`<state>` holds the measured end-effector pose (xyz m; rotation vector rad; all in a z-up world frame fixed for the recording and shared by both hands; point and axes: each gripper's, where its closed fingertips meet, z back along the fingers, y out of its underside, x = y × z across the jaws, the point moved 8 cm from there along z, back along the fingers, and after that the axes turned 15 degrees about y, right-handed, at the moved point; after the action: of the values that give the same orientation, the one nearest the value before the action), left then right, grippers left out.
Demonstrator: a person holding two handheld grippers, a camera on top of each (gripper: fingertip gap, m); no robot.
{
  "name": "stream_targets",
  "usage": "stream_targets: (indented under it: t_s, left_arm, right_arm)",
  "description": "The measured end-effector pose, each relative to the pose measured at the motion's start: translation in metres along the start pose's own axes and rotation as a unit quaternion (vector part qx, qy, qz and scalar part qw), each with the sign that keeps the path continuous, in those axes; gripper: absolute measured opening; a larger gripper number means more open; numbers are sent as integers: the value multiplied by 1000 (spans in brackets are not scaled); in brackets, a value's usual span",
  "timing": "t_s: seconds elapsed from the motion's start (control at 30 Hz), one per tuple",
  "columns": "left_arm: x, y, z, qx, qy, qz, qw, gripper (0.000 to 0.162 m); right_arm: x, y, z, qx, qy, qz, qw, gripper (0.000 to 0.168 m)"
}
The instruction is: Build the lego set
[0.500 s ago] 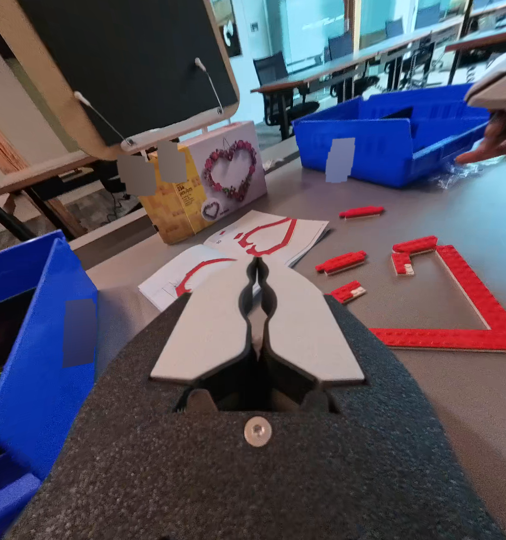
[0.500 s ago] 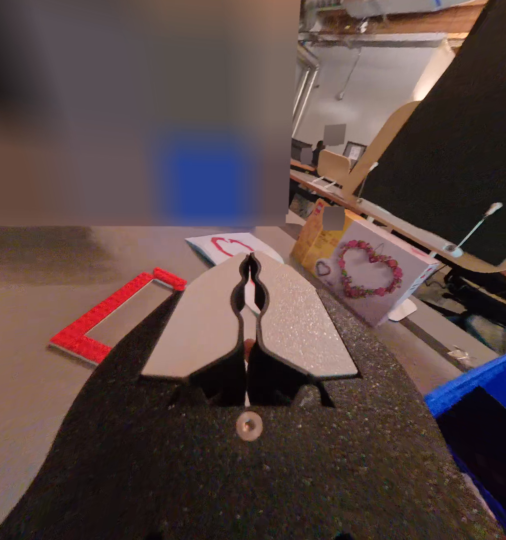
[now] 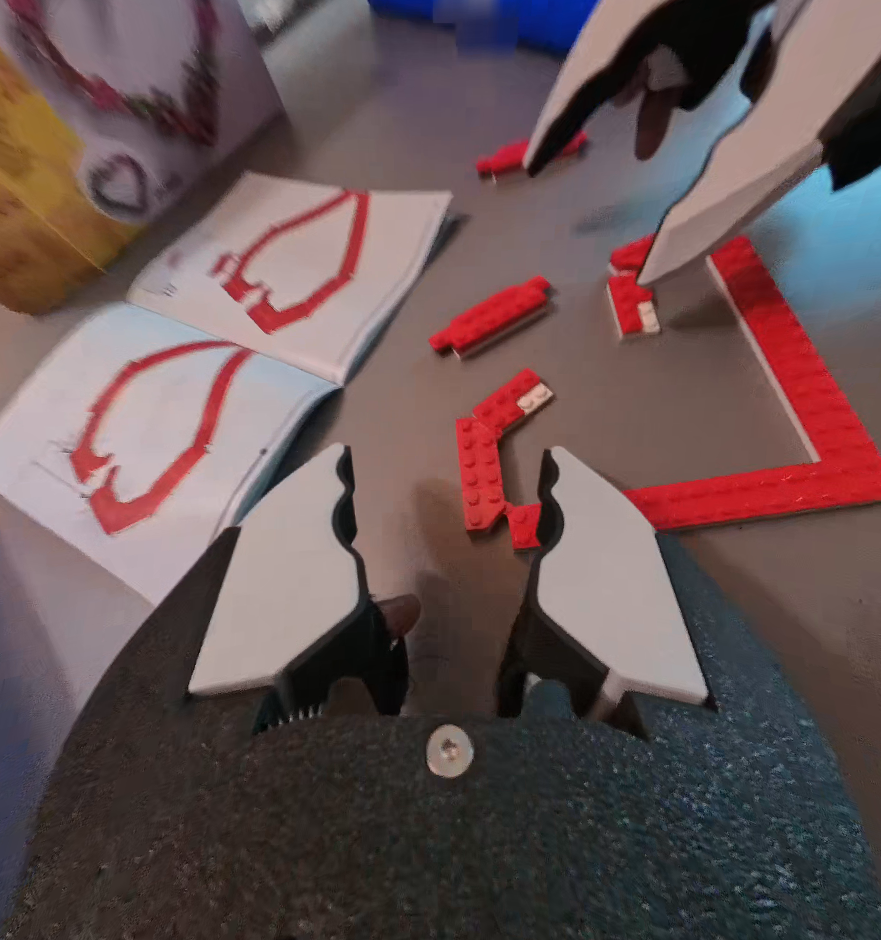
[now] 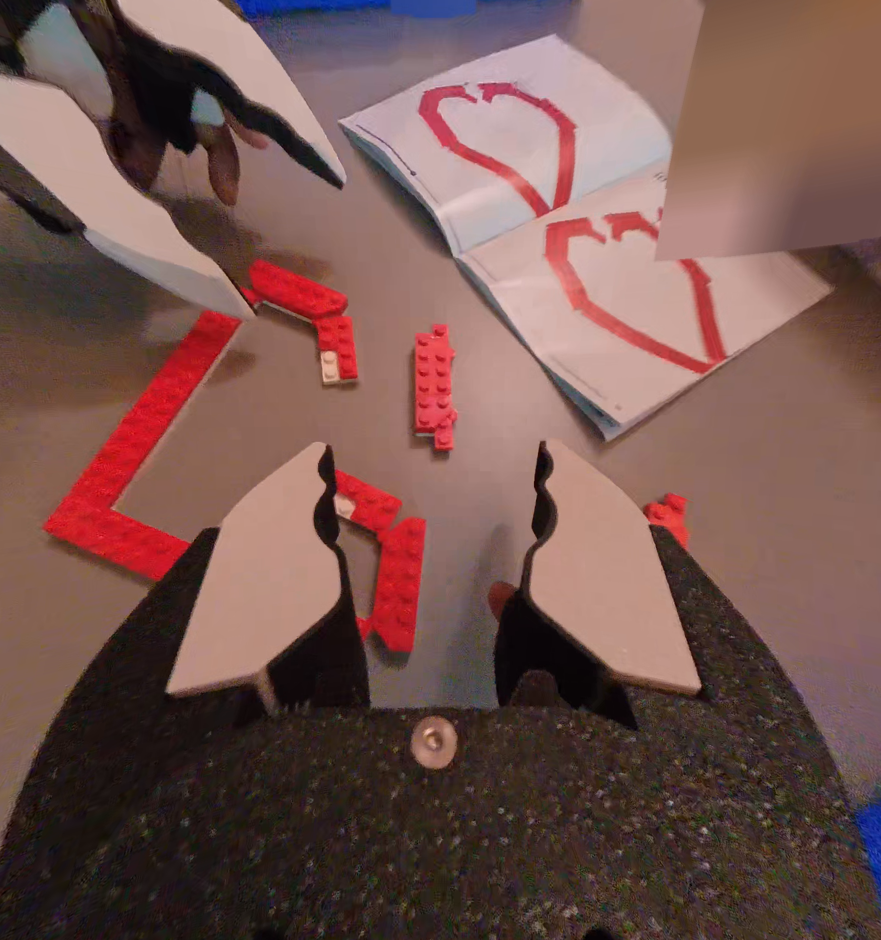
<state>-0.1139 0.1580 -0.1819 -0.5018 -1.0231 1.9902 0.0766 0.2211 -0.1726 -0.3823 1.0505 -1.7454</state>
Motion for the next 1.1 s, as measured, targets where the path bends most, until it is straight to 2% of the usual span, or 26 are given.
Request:
stream_targets:
  t_s: [0.07,0.2,0.37,0.47,0.6,0.7,0.8,0.93,1.0,1.1]
  left_arm:
    - [3,2,-7,31,9,0,999,69]
    - [6,3,-13,44,22,-5,999,50]
    - [5,7,-12,52,37,20,998,25]
    - [5,11,-6,51,48,50,996,18]
    - [2,19,3,50,74,72,993,20]
    - [0,21,11,39,93,72,992,23]
    - [9,20,27,-1,73,73,995,31]
    - [26,28,40,-19,29,77,996,36]
    - [29,31,40,-28,22,79,996,50]
    - [30,29,40,-41,24,78,996,56]
  right_arm:
    - [1,-6,-15,25,-39,-26,999,65]
    - [0,-8,-42,66,-29,31,997,56]
    - [4,-12,-51,58,-53,30,996,27]
    - [5,-12,-51,56,-56,34,996,21]
    - [5,-12,-51,62,-64,21,996,18]
    - [4,-14,-50,76,-78,14,994,33]
    - [-3,-19,-44,67,-67,1,995,39]
    - [-9,-13,-40,98,-48,-3,994,44]
    - [-8,-10,-38,100,-42,-7,994,43]
    - [-7,-5,-34,110,-31,-16,993,43]
